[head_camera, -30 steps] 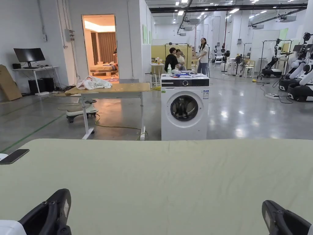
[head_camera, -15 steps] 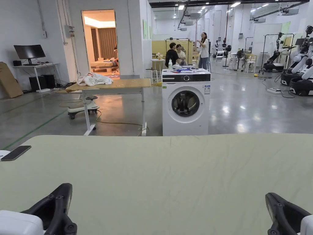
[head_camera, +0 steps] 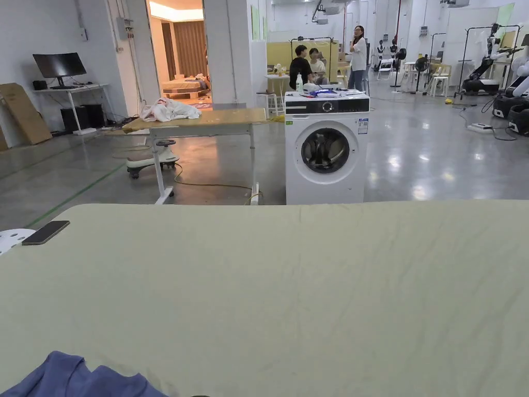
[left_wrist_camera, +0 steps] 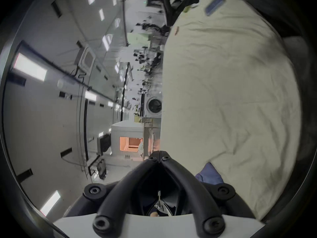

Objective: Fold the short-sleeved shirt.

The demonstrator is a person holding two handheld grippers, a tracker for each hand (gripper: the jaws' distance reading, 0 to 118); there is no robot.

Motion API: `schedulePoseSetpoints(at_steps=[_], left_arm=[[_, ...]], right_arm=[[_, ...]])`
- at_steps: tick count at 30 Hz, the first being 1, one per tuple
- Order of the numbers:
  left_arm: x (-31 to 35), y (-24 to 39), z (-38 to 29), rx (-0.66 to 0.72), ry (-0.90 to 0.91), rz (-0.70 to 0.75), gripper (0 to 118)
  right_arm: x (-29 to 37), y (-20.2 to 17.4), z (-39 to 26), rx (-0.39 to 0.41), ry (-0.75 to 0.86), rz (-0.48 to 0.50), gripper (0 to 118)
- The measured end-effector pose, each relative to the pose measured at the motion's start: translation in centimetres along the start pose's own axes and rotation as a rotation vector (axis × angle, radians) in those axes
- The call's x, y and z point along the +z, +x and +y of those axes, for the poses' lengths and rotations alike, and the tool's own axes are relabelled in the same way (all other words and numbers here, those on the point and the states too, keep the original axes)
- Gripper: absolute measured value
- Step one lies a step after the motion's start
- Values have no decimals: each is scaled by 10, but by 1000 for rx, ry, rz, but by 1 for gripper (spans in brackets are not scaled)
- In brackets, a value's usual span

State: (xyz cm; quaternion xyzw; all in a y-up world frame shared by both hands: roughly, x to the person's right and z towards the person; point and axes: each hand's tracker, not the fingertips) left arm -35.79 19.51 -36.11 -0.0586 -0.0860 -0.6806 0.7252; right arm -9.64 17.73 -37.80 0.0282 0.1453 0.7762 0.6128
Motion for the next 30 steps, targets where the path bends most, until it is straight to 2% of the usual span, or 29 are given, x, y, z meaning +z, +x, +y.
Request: schedulePoseSetpoints(at_steps=[1, 3, 6, 8, 10, 11, 12, 14, 16, 23, 30], left_arm=[[0, -9, 1, 122, -18, 18, 0], [3, -37, -2, 433, -14, 42, 0], [9, -78, -20, 918, 12, 111, 0], [21, -94, -47, 1218, 62, 146, 0], [27, -93, -70, 1509, 169, 128, 0], [29, -88, -81, 1620, 240, 93, 0], [30, -88, -83, 1671, 257, 67, 0], [33, -84, -82, 1636, 205, 123, 0], [34, -86, -76, 1561, 176, 136, 0], [34, -89, -68, 1537, 169, 137, 0], [37, -92, -68, 1541, 170, 149, 0]], right_arm=[[2, 0, 0, -69, -15, 7, 0], [2, 12, 3, -342, -56, 9, 0], [1, 47, -11, -849, -123, -38, 0], [4, 65, -27, -1232, -135, -101, 0], [10, 69, -47, -1606, -82, -106, 0], [13, 67, -57, -1747, -53, -91, 0], [14, 65, -64, -1824, -46, -89, 0], [20, 61, -71, -1883, -24, -124, 0], [23, 60, -75, -1866, -34, -145, 0], [27, 64, -83, -1865, -24, -130, 0], [26, 64, -79, -1832, -7, -119, 0]])
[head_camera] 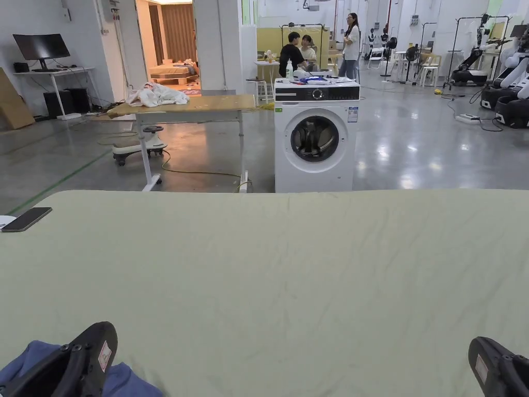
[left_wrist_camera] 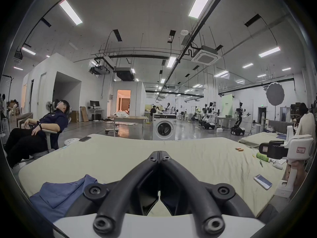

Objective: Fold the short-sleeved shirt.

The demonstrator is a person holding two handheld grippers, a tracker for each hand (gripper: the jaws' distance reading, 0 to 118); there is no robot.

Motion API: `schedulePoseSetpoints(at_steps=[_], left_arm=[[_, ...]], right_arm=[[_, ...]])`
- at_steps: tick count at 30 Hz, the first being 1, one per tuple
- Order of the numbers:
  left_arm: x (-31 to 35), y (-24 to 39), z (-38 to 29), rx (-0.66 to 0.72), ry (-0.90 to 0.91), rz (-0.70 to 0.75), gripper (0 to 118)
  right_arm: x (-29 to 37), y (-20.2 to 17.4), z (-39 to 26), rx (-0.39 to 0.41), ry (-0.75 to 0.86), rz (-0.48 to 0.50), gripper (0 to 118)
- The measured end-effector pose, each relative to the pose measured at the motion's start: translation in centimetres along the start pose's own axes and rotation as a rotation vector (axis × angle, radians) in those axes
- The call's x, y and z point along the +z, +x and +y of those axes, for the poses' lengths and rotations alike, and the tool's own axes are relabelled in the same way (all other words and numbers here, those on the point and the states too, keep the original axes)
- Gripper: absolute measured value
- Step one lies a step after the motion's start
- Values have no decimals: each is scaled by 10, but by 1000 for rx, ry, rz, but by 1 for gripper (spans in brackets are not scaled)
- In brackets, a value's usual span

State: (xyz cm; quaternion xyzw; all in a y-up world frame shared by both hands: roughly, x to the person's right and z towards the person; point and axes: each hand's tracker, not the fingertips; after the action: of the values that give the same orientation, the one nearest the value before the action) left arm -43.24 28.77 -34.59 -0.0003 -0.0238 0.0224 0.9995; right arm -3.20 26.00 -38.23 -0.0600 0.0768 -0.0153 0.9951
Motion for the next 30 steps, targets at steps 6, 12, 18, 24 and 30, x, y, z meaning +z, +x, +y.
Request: schedulePoseSetpoints(at_steps=[6, 12, 18, 24, 30], left_arm=[[10, -9, 3, 1, -8, 27, 0], [33, -31, 3, -12, -36, 142, 0], [54, -54, 1, -38, -62, 252, 1], [38, -94, -9, -61, -268, 248, 53], [-29, -164, -57, 28, -454, 221, 84]], right_arm=[[-2, -5, -1, 37, -4, 34, 0], [-8, -17, -7, 42, -19, 167, 0], [-18, -33, -16, 26, -38, 277, 0], [-15, -31, -26, 27, -76, 340, 0], [1, -10, -47, 65, -150, 339, 0]])
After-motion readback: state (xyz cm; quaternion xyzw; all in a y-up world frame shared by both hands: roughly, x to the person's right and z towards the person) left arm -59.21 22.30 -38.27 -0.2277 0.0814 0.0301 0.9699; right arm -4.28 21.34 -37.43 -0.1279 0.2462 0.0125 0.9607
